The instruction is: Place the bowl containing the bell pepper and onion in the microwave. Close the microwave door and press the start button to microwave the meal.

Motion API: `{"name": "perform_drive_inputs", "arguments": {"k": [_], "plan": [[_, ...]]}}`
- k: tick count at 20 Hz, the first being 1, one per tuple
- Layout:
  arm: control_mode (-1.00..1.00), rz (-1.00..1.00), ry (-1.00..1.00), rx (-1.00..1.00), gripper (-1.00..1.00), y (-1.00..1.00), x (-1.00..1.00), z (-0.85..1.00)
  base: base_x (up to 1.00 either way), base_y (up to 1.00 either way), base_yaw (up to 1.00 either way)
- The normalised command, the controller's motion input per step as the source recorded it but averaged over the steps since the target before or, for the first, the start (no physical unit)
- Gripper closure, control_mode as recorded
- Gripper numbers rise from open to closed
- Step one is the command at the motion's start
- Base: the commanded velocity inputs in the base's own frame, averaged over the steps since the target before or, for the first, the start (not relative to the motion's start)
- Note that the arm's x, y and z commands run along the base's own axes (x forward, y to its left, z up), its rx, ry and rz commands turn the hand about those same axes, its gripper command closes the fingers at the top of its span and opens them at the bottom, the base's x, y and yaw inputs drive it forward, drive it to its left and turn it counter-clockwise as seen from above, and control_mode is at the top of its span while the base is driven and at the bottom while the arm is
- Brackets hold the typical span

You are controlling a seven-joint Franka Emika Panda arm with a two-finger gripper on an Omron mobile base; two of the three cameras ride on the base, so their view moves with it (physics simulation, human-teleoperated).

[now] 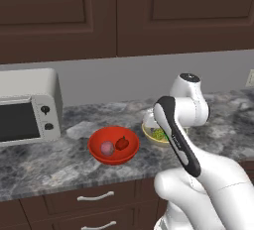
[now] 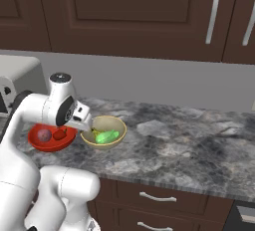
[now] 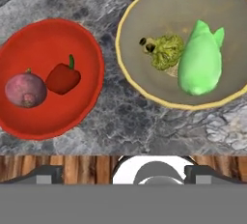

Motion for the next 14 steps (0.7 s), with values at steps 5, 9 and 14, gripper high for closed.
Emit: {"name": "perform_drive_inputs", "arguments": {"k": [5,9,14], "plan": [[-1.0,0.0,0.08,0.05,-1.0,0.42,0.0,-0.68,0.0,0.0,0.0],[-1.0,0.0,0.04,0.07,-1.0,0.37,0.0,-0.53,0.0,0.0,0.0],[-1.0,0.0,0.07,0.01,-1.0,0.36,0.16,-0.39,0.0,0.0,0.0]]}}
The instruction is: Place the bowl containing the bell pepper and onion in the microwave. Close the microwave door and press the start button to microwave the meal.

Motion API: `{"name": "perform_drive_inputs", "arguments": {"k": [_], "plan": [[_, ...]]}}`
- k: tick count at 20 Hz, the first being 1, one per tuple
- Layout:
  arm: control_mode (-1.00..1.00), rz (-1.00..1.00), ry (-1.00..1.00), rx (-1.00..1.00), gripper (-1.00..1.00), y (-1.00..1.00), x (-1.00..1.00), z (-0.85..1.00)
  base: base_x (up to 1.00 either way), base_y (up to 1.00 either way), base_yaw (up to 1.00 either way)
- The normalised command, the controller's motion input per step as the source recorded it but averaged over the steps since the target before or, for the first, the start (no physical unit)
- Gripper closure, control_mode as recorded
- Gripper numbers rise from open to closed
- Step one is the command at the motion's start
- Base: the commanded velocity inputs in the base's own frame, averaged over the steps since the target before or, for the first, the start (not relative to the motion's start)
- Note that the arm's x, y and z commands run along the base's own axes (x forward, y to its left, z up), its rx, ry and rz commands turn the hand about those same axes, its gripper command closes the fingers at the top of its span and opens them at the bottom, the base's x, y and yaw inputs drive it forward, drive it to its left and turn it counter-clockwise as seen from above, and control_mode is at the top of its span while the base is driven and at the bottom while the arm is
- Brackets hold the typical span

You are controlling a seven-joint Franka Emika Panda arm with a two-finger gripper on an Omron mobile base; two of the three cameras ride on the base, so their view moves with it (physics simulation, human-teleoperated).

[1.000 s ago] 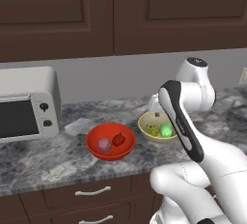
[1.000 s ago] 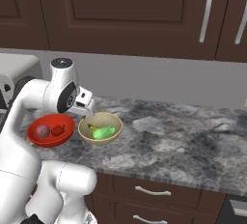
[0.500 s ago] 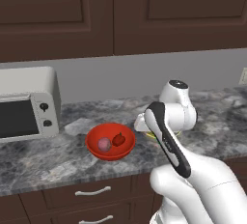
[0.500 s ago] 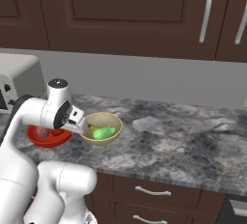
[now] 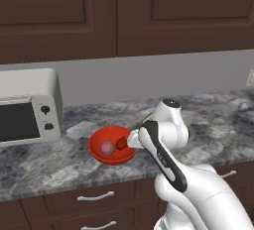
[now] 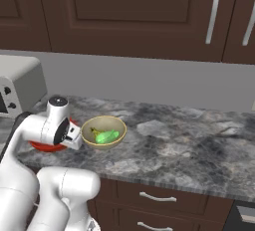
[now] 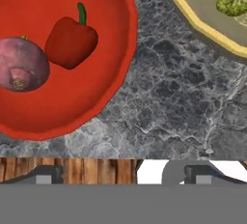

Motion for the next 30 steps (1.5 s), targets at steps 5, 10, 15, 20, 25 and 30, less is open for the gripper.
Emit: {"name": "perform_drive_inputs", "arguments": {"k": [5,10,15,20,25,30], "plan": [[-1.0,0.0,0.08,0.0,-1.0,0.15,0.32,-0.35,0.0,0.0,0.0],[-1.0,0.0,0.08,0.0,-1.0,0.02,0.42,-0.29,0.0,0.0,0.0],[-1.0,0.0,0.01,0.0,-1.0,0.0,0.32,-0.26,0.0,0.0,0.0],[-1.0,0.0,0.0,0.01,-1.0,0.06,0.21,-0.29,0.0,0.0,0.0],[-1.0,0.0,-0.04,0.01,-1.0,0.16,0.14,-0.29,0.0,0.0,0.0],[-1.0,-0.01,-0.04,0.0,1.0,0.07,0.01,-0.23,0.0,0.0,0.0]]}}
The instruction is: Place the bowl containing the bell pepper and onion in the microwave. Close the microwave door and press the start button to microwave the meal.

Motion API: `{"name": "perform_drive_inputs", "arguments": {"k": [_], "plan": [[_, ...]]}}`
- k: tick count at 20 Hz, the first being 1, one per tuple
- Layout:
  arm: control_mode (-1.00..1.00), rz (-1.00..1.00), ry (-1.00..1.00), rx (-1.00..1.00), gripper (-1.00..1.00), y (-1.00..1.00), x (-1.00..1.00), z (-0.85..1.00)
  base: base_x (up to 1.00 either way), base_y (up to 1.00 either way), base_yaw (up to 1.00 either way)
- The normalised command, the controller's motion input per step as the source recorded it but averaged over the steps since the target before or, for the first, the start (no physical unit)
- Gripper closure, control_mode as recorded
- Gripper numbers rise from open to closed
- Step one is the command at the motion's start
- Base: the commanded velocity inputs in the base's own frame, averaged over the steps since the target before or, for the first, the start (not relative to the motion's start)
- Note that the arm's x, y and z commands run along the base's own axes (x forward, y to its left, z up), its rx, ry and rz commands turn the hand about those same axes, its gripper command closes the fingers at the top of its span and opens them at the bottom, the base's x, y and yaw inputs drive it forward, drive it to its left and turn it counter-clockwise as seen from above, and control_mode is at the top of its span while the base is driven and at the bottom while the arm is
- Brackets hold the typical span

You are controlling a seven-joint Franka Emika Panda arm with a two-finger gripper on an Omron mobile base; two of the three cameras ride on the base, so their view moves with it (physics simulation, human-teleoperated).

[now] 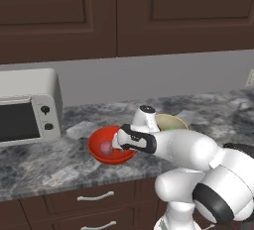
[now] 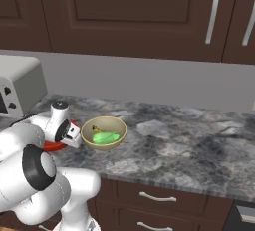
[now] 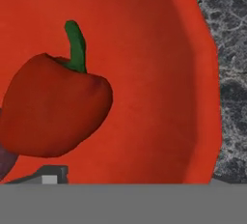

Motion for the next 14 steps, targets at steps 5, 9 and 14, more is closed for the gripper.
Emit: {"name": "perform_drive_inputs", "arguments": {"k": [5,9,14], "plan": [[-1.0,0.0,-0.02,0.0,1.0,0.0,0.0,-0.02,0.0,0.0,0.0],[-1.0,-0.02,0.0,0.08,1.0,-0.32,-0.05,0.55,0.0,0.0,0.0],[-1.0,-0.08,0.0,0.12,1.0,-0.61,-0.31,0.8,0.0,0.0,0.0]]}}
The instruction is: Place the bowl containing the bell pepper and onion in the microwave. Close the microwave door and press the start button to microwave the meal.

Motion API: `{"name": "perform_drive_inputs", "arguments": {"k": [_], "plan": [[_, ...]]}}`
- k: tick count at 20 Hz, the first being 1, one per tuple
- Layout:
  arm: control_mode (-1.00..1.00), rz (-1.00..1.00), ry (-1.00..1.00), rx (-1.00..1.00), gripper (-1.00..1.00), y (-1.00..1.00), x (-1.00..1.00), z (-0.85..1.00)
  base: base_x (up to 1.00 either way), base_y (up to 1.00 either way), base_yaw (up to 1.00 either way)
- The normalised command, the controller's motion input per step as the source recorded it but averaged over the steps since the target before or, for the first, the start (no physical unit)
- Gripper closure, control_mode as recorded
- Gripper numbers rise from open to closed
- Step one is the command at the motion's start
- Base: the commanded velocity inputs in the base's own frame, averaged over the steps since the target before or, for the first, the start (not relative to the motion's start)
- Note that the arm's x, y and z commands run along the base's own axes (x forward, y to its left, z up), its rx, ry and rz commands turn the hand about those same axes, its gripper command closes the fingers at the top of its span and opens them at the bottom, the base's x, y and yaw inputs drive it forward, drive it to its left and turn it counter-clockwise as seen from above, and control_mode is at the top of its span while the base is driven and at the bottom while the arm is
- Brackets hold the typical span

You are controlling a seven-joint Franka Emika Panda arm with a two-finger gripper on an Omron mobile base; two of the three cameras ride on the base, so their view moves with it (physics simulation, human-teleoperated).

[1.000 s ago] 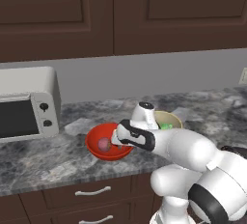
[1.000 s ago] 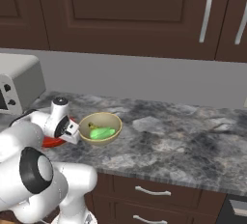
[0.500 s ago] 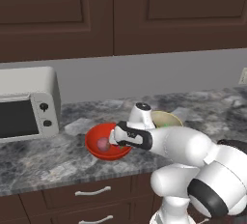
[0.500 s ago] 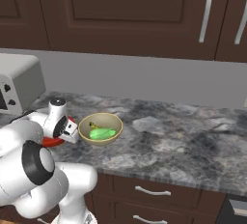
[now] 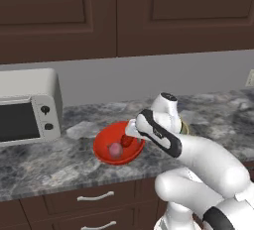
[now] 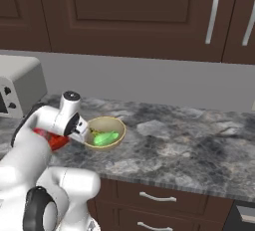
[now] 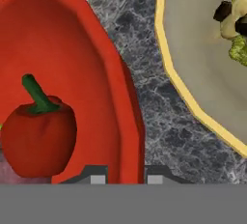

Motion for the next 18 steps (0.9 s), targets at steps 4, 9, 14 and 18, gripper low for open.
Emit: {"name": "perform_drive_inputs", "arguments": {"k": [4,9,14,18], "plan": [[-1.0,-0.03,0.0,0.17,1.0,-0.39,-0.48,0.85,0.0,0.0,0.0],[-1.0,-0.02,0.0,0.13,1.0,-0.42,-0.57,0.98,0.0,0.0,0.0],[-1.0,-0.07,0.0,0.06,1.0,-0.94,-0.58,0.81,0.0,0.0,0.0],[-1.0,-0.05,0.0,0.09,1.0,-0.76,-0.62,0.53,0.0,0.0,0.0]]}}
